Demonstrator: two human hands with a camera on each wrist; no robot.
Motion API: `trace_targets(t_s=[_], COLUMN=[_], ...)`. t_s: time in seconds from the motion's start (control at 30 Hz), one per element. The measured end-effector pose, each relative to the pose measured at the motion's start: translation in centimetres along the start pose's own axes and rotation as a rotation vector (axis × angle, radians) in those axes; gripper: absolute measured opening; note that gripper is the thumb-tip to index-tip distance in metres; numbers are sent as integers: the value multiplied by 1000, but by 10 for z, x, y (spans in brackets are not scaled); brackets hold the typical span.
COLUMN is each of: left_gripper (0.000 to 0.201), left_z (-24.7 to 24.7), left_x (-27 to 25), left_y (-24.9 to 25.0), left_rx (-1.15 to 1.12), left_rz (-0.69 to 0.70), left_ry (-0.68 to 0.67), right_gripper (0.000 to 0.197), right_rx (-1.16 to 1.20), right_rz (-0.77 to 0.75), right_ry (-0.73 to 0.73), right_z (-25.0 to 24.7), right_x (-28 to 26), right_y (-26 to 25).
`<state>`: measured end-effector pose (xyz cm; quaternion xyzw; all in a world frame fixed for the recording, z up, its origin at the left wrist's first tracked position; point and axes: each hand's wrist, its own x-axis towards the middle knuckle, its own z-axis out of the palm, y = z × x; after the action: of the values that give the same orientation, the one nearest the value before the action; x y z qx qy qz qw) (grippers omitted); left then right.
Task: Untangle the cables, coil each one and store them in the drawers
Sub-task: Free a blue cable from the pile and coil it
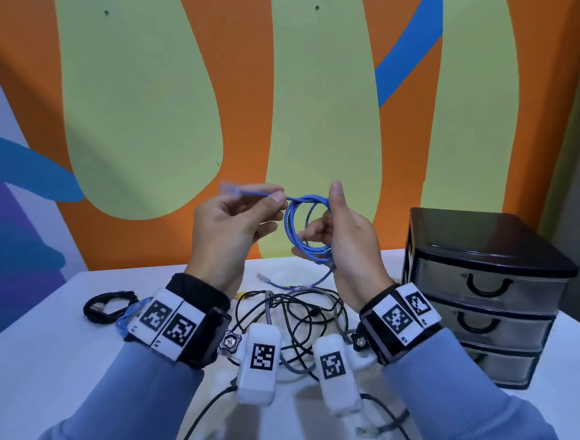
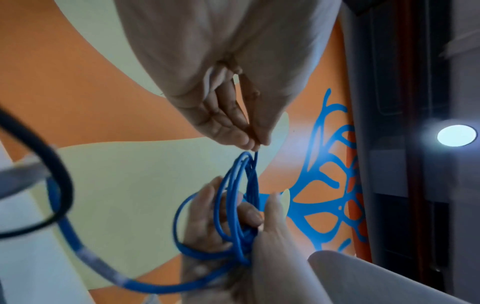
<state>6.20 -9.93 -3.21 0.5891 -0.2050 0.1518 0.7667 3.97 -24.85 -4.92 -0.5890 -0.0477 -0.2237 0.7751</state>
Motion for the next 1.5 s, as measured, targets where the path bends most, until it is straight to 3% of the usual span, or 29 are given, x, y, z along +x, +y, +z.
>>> trace_targets(t_s=[0.13,0.27,0.37,0.43,0.5,0.57,0.67,0.73,0.8,0.97,1.03,1.1,1.2,1.3,1.4,1.5], left_gripper=[5,16,24,22,15,12,15,30,45,58,61,70,49,50,48,42], left_z=[-9,-15,-20,-24,-28,-33,-31,-22,-12,-2,-2,-3,1,4,4,3], left_x=[2,1,1,3,6,10,12,6,1,0,-4,-6,-8,-8,-8,-6], left_y=[1,6,11,13,13,9,5,6,5,2,4,4,4,-1,-1,-1], left_rx=[137,134,-38,-149,-69,201,626,820,792,167,33,62,428,614,622,504], left_rz=[79,-78,-197,-203,-122,53,290,360,283,-161,-253,-289,11,239,278,242], left_ry=[12,-99,-199,-203,-159,-122,-175,-239,-294,-329,-446,-502,-386,-241,-206,-197], right_gripper=[45,38,37,37,36,33,34,36,37,36,36,38,42,47,51,53], right_rx=[32,91,127,143,134,109,96,94,100,105,104,97,86,-41,-156,-65], right_rz=[5,-13,-22,-27,-45,-65,-70,-63,-63,-66,-71,-72,-64,-139,-187,-53], right_ry=[-41,8,24,38,48,36,-15,-52,-68,-32,-25,-43,-60,-14,-17,-150], right_z=[1,1,2,1,0,-1,2,7,10,8,6,6,5,4,5,6], right_x=[-5,-8,-9,-9,-9,-9,-12,-15,-17,-14,-13,-12,-11,-7,-7,-12], right_y=[-5,-8,-11,-11,-12,-14,-15,-13,-11,-10,-9,-7,-7,-3,-1,-6])
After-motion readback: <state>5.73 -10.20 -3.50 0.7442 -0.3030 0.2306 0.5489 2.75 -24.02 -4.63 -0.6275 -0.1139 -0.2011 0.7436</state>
